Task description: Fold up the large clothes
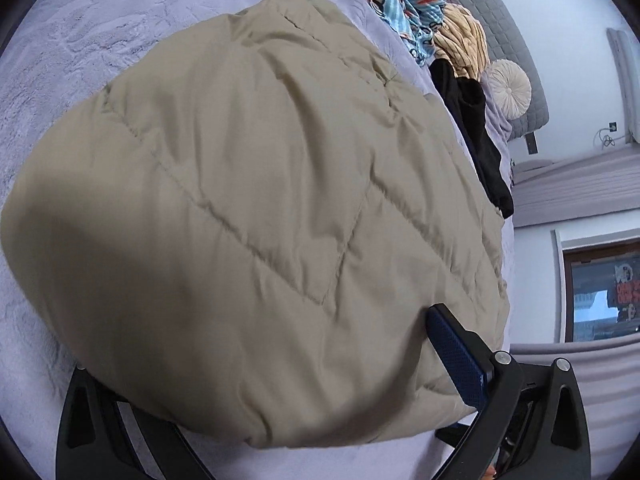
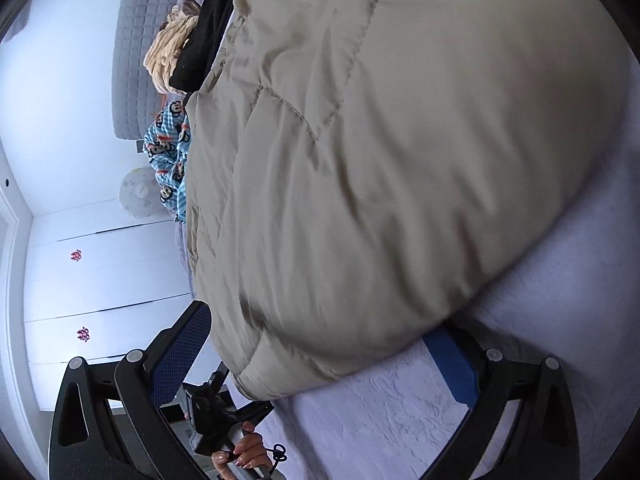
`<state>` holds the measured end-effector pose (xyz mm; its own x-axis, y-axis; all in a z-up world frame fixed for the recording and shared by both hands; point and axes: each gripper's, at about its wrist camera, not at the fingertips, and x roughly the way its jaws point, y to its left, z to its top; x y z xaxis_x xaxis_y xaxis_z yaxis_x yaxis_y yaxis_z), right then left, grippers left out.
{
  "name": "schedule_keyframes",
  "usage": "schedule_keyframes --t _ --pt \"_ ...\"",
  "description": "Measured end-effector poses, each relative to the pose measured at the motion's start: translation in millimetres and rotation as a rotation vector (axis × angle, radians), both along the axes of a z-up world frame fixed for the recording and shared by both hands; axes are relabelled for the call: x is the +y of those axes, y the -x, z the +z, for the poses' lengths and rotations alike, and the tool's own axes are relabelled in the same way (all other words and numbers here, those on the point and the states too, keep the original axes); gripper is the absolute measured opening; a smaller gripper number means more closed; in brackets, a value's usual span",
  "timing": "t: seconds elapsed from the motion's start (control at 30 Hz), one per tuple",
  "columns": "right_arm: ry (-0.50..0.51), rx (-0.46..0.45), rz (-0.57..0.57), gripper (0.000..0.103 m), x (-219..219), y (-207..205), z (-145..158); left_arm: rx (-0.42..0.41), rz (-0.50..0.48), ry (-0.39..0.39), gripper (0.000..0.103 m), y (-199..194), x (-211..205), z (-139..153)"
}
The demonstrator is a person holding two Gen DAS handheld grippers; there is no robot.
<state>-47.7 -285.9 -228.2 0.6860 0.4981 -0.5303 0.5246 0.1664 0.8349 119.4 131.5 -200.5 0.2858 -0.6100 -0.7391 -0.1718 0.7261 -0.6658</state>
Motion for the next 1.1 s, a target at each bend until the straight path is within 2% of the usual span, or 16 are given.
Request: schedule_keyframes --t 0.2,0.37,0.4,0.43,0.47,0.5,0.53,0.6,0.7,0.77,0.87,1.1 --pt "-0.015 -0.043 0.002 0.103 -3 -40 0 -0.017 0.055 -0.020 0.103 -20 -12 -12" --pt "-0.003 -0.017 0.004 0.103 -2 -52 -14 0.008 0.095 -0.032 0.103 -22 -12 -23" --pt "-0.002 -0.017 0.000 0.103 -2 -52 -14 0.015 0.104 -0.028 0.097 -24 -12 -22" --pt "-0.003 -0.016 -0.003 0.103 -2 -52 -13 0.014 0.121 -0.020 0.080 -25 -11 -19" --pt "-0.005 -0.013 -0.009 0.103 -2 -52 -11 0.007 0.128 -0.007 0.072 -26 -9 -15" --pt "-0.009 -0.005 -0.017 0.101 -2 -51 -10 -0.005 0.133 0.003 0.054 -26 -7 -11" --pt "-0.011 0.008 -0.025 0.098 -3 -51 -9 -0.024 0.132 0.011 0.039 -26 -4 -5" --pt "-0.017 0.036 -0.037 0.063 -3 -50 -8 -0.078 0.114 -0.004 0.026 -26 -6 10" --pt "0.005 -0.005 -0.034 0.036 -2 -46 5 -0.201 0.016 -0.111 0.021 -22 -21 43" --pt "0.040 -0.030 -0.013 0.031 0 -44 18 -0.267 -0.041 -0.157 0.021 -18 -28 61" --pt "0.058 -0.046 -0.002 0.028 4 -37 32 -0.309 -0.093 -0.167 0.021 -11 -27 77" --pt "0.086 -0.015 0.044 0.028 28 -3 48 -0.272 -0.159 -0.165 0.021 37 8 83"
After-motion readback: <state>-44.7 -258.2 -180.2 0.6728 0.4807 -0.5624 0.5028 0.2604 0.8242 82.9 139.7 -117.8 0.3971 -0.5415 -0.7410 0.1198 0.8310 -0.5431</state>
